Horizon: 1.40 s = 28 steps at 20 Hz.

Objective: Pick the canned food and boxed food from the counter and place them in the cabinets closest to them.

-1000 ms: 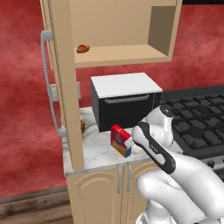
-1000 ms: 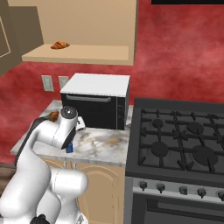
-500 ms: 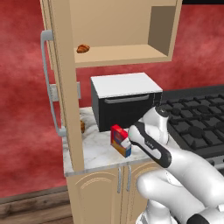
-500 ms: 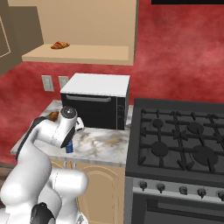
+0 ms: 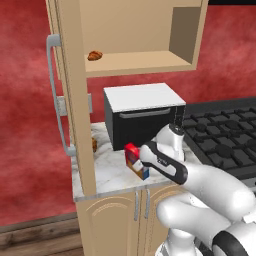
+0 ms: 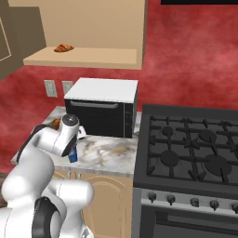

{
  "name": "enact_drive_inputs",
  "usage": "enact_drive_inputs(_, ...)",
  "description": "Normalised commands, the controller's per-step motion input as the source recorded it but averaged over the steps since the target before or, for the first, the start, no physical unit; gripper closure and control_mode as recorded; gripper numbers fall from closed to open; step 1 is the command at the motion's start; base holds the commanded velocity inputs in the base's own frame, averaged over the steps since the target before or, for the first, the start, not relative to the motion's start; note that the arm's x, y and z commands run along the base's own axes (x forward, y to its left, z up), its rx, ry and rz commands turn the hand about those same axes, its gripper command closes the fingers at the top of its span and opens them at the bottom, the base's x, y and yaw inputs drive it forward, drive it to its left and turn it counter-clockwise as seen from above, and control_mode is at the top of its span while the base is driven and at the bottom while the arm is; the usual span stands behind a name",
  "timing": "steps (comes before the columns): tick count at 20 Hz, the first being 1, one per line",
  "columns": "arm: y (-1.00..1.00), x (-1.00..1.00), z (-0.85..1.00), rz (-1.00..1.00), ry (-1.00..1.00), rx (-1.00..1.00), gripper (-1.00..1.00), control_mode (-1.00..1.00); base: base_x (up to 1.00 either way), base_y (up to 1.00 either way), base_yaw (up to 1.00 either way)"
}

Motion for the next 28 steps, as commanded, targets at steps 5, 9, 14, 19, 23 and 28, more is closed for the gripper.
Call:
enact_drive_inputs(5, 0.09, 0.0, -0.44, -0.01, -0.01, 0.0, -1.0, -1.0, 0.0, 0.0, 0.0)
enact_drive_inputs(9, 0.01, 0.0, -0.05, 0.0, 0.0, 0.0, 1.0, -1.0, 0.0, 0.0, 0.0)
enact_drive_inputs(14, 0.0, 0.0, 0.02, -0.02, 0.0, 0.0, 1.0, -1.0, 0.0, 0.0, 0.0)
enact_drive_inputs(19, 0.0, 0.0, 0.33, -0.08, 0.0, 0.0, 1.0, -1.0, 0.0, 0.0, 0.0)
enact_drive_inputs(23, 0.03, 0.0, 0.5, -0.09, 0.0, -0.01, 1.0, -1.0, 0.0, 0.0, 0.0)
enact_drive_inputs(28, 0.0, -0.03, 0.56, -0.08, 0.0, 0.0, 1.0, -1.0, 0.0, 0.0, 0.0)
